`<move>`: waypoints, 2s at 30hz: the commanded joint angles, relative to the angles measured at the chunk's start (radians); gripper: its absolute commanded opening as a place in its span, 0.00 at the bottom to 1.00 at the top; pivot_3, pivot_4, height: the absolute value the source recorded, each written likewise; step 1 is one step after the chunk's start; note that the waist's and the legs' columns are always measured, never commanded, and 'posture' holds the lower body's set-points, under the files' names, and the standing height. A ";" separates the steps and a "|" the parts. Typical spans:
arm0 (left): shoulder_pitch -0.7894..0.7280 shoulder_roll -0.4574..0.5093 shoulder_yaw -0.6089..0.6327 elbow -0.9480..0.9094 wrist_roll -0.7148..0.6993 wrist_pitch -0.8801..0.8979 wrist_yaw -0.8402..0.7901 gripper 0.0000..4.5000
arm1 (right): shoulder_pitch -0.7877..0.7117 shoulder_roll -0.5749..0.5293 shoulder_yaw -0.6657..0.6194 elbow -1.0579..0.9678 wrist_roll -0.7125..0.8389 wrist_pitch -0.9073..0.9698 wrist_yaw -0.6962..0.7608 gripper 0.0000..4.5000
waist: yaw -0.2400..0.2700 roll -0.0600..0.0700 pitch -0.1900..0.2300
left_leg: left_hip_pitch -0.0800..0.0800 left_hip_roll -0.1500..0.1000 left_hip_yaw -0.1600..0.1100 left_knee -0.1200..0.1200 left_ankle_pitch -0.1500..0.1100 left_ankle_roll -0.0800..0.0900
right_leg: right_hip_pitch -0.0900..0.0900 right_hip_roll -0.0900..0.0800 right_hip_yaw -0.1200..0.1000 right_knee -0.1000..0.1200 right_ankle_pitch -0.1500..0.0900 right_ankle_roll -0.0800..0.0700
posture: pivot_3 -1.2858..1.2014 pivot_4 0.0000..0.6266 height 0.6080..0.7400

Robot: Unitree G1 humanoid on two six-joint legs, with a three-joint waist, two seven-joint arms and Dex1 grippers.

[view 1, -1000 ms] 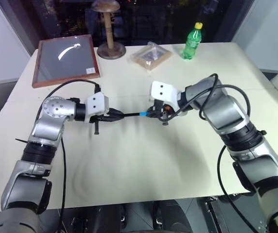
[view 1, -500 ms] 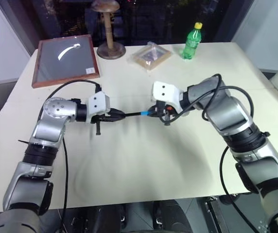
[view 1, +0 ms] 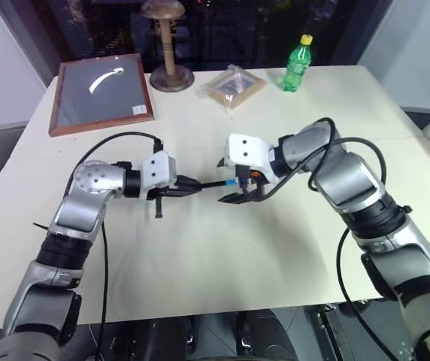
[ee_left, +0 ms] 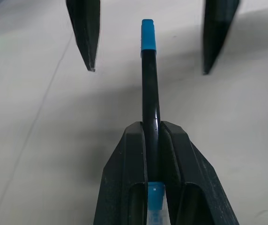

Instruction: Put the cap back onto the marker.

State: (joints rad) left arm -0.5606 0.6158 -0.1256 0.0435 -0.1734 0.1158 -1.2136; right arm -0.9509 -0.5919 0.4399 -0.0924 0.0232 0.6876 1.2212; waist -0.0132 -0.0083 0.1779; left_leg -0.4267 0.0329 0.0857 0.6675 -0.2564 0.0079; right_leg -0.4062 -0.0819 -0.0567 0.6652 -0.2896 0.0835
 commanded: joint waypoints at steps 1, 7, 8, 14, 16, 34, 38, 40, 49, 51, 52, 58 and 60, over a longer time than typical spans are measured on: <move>0.024 0.017 0.042 -0.074 -0.023 0.037 0.050 0.00 | -0.017 -0.016 -0.047 -0.038 0.014 0.007 -0.021 0.99 | 0.001 0.000 0.000 | 0.000 0.000 0.000 0.000 0.000 0.000 | 0.000 0.000 0.000 0.000 0.000 0.000 | 0.52 0.24 1.00; 0.126 0.012 0.103 -0.202 -0.008 0.182 0.246 0.00 | 0.048 -0.037 -0.103 -0.115 0.031 0.108 -0.095 0.99 | 0.001 0.000 0.000 | 0.000 0.000 0.000 0.000 0.000 0.000 | 0.000 0.000 0.000 0.000 0.000 0.000 | 0.52 0.24 1.00; 0.152 0.009 0.120 -0.243 -0.019 0.236 0.284 0.00 | 0.071 -0.045 -0.116 -0.136 0.034 0.130 -0.110 0.99 | 0.001 0.000 0.000 | 0.000 0.000 0.000 0.000 0.000 0.000 | 0.000 -0.001 0.000 0.000 0.000 0.000 | 0.52 0.24 1.00; 0.281 -0.029 0.228 -0.468 -0.073 0.539 0.498 0.00 | 0.207 -0.090 -0.158 -0.269 0.073 0.243 -0.176 0.99 | 0.001 0.000 0.000 | 0.000 0.000 -0.001 0.000 0.000 0.000 | 0.001 -0.002 0.001 0.000 0.000 0.000 | 0.52 0.24 1.00; 0.316 -0.057 0.266 -0.536 -0.082 0.632 0.577 0.00 | 0.238 -0.091 -0.173 -0.309 0.092 0.287 -0.201 0.99 | 0.001 0.000 0.000 | 0.000 0.000 -0.001 0.000 0.000 0.000 | 0.001 -0.002 0.001 0.000 0.000 0.000 | 0.52 0.24 1.00; 0.479 -0.322 0.489 -0.981 -0.142 1.312 0.962 0.00 | 0.447 -0.063 -0.256 -0.520 0.254 0.528 -0.428 0.99 | 0.002 -0.002 -0.001 | 0.001 -0.001 -0.003 0.000 0.000 0.000 | 0.002 -0.004 0.001 0.000 0.000 0.000 | 0.52 0.24 1.00; 0.488 -0.358 0.502 -0.990 -0.128 1.358 0.995 0.00 | 0.445 -0.064 -0.253 -0.519 0.280 0.534 -0.455 0.99 | 0.003 -0.003 -0.002 | 0.001 -0.001 -0.003 0.000 0.000 0.000 | 0.003 -0.004 0.001 -0.001 0.000 0.000 | 0.52 0.24 1.00; 0.489 -0.360 0.506 -0.984 -0.124 1.362 1.003 0.00 | 0.440 -0.069 -0.252 -0.515 0.291 0.533 -0.465 0.99 | 0.003 -0.003 -0.002 | 0.001 -0.001 -0.003 0.000 0.000 0.000 | 0.003 -0.004 0.001 -0.001 0.000 -0.001 | 0.52 0.24 1.00; 0.516 -0.369 0.490 -0.978 -0.129 1.351 1.016 0.52 | 0.430 -0.086 -0.257 -0.504 0.332 0.529 -0.493 1.00 | 0.003 -0.003 -0.002 | 0.001 -0.001 -0.003 0.000 0.000 0.000 | 0.003 -0.005 0.001 -0.001 0.000 -0.001 | 0.52 0.24 1.00; 0.518 -0.370 0.489 -0.975 -0.130 1.347 1.016 0.75 | 0.427 -0.090 -0.259 -0.500 0.340 0.526 -0.497 1.00 | 0.003 -0.003 -0.002 | 0.001 -0.001 -0.003 0.000 0.000 0.000 | 0.003 -0.005 0.001 -0.001 0.000 -0.001 | 0.52 0.24 1.00; 0.518 -0.371 0.490 -0.973 -0.131 1.345 1.016 0.86 | 0.424 -0.092 -0.259 -0.497 0.343 0.525 -0.499 1.00 | 0.003 -0.003 -0.002 | 0.001 -0.001 -0.003 0.000 0.000 0.000 | 0.003 -0.005 0.001 -0.001 0.000 -0.001 | 0.52 0.24 1.00; 0.519 -0.383 0.496 -0.991 -0.135 1.338 1.019 0.99 | 0.405 -0.112 -0.261 -0.481 0.375 0.512 -0.483 1.00 | 0.003 -0.003 -0.002 | 0.001 -0.001 -0.003 0.000 0.000 0.000 | 0.003 -0.005 0.001 -0.001 -0.001 -0.002 | 0.52 0.24 1.00; 0.522 -0.393 0.501 -1.020 -0.138 1.346 1.020 0.99 | 0.391 -0.130 -0.262 -0.472 0.391 0.498 -0.455 1.00 | 0.002 -0.003 -0.002 | 0.001 -0.001 -0.003 0.000 0.000 0.000 | 0.003 -0.005 0.001 -0.002 -0.001 -0.002 | 0.52 0.24 1.00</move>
State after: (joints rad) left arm -0.0422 0.2274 0.3671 -0.9140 -0.3061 1.4729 -0.1958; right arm -0.5283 -0.7046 0.2082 -0.5604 0.3911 1.2125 0.7423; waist -0.0107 -0.0109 0.1764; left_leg -0.4261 0.0318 0.0824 0.6672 -0.2566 0.0079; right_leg -0.4037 -0.0875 -0.0555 0.6635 -0.2903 0.0819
